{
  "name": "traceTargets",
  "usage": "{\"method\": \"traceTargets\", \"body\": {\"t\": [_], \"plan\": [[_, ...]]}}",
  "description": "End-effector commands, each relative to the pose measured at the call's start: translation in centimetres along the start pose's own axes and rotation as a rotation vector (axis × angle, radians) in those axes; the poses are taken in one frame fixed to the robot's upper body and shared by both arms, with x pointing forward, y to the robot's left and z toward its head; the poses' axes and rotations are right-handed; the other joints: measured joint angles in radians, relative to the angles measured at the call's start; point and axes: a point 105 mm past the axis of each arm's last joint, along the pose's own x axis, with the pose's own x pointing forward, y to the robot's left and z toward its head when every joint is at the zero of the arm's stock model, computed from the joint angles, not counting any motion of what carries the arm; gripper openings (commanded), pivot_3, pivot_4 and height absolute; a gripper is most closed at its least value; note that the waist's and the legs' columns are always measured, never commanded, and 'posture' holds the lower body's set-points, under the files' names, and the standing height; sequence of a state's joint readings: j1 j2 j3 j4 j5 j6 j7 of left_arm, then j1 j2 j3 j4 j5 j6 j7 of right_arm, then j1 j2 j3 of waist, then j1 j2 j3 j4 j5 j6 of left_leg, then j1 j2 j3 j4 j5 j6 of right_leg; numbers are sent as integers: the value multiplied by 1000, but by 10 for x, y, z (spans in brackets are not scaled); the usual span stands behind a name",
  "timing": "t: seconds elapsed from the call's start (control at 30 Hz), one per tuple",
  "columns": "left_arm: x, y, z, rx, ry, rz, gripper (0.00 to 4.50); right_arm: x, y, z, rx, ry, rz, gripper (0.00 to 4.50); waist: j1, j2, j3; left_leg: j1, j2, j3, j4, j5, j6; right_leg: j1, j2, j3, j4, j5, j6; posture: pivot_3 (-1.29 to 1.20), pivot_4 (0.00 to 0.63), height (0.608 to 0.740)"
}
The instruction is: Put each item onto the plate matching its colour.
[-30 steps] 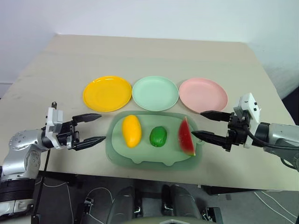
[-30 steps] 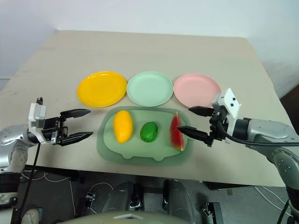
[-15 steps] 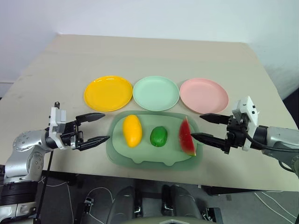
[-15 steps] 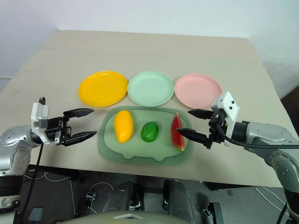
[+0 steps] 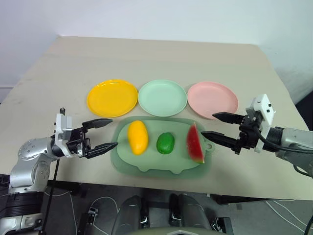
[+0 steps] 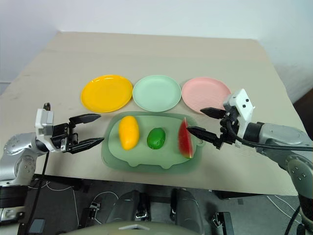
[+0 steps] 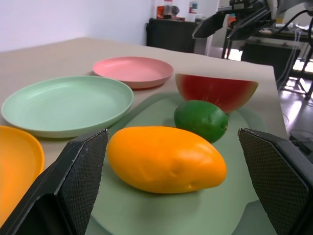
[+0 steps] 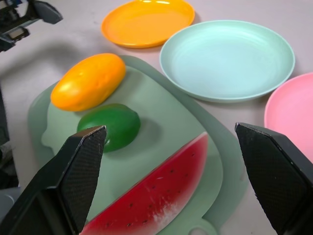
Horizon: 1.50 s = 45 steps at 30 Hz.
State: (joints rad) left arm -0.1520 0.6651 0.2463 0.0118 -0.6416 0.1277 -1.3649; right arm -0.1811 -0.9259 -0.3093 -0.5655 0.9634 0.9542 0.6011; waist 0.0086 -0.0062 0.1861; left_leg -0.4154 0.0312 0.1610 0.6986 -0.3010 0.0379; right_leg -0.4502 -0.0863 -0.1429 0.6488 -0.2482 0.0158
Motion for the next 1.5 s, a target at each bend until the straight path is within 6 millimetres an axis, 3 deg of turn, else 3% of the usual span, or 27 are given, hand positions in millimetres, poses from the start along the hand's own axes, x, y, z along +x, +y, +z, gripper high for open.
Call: {"method": "traceTargets", "body": {"t": [0.03, 0.17, 0.33, 0.43, 0.63, 1.03, 1.3, 1.4, 1.5], "plan": [[1, 0, 5, 31, -10, -10, 4479, 1, -5, 12, 2, 47, -67, 4500, -1, 0, 0, 0, 0, 0, 0, 0, 0, 0, 0, 0, 0, 0, 0, 0, 150, 696], [2, 2, 5, 32, -15, -9, 4479, 8, 5, 36, 106, 15, -15, 4500, -5, 0, 0, 0, 0, 0, 1, 0, 0, 0, 0, 0, 0, -1, -2, 0, 150, 696], [3, 5, 4, 33, -20, -13, 4479, 26, -2, 29, 250, 127, -100, 4500, -8, 0, 0, -2, 0, 0, 0, 0, 0, -1, 0, 0, 0, 0, -1, 0, 150, 696], [4, 8, 4, 34, -18, -23, 4479, 36, 0, 16, 381, 212, -165, 4500, -10, 0, 0, -6, 0, 1, 2, 2, 1, -6, 0, 0, 2, 0, 0, 0, 150, 696], [9, 12, 3, 41, -21, -36, 4479, 35, -5, -19, 446, 356, -282, 4500, -20, -1, 0, -10, 0, 2, 3, 3, 3, -9, 0, 0, 4, 2, 2, 0, 150, 696], [10, 13, 1, 45, -40, -10, 4479, 50, 6, -50, 488, 455, -318, 4500, -21, -1, -1, -9, 0, 3, 3, 8, 5, -9, 0, 0, 6, 4, 4, 0, 150, 696], [6, 12, -1, 49, -24, -3, 4479, 43, -2, -58, 437, 535, -378, 4500, -20, -1, -1, -9, 0, 3, 3, 8, 5, -9, 0, 0, 6, 4, 4, 0, 150, 696], [5, 11, -2, 50, -24, 2, 4500, 41, -2, -58, 419, 547, -368, 3882, -20, -1, -1, -9, 0, 3, 3, 8, 5, -9, -1, 0, 6, 4, 4, 0, 150, 696], [5, 11, -3, 50, -25, 9, 4500, 41, 0, -57, 402, 558, -350, 2902, -21, -1, -1, -9, 0, 3, 3, 8, 5, -9, -1, 0, 6, 4, 4, 0, 150, 696]]}}
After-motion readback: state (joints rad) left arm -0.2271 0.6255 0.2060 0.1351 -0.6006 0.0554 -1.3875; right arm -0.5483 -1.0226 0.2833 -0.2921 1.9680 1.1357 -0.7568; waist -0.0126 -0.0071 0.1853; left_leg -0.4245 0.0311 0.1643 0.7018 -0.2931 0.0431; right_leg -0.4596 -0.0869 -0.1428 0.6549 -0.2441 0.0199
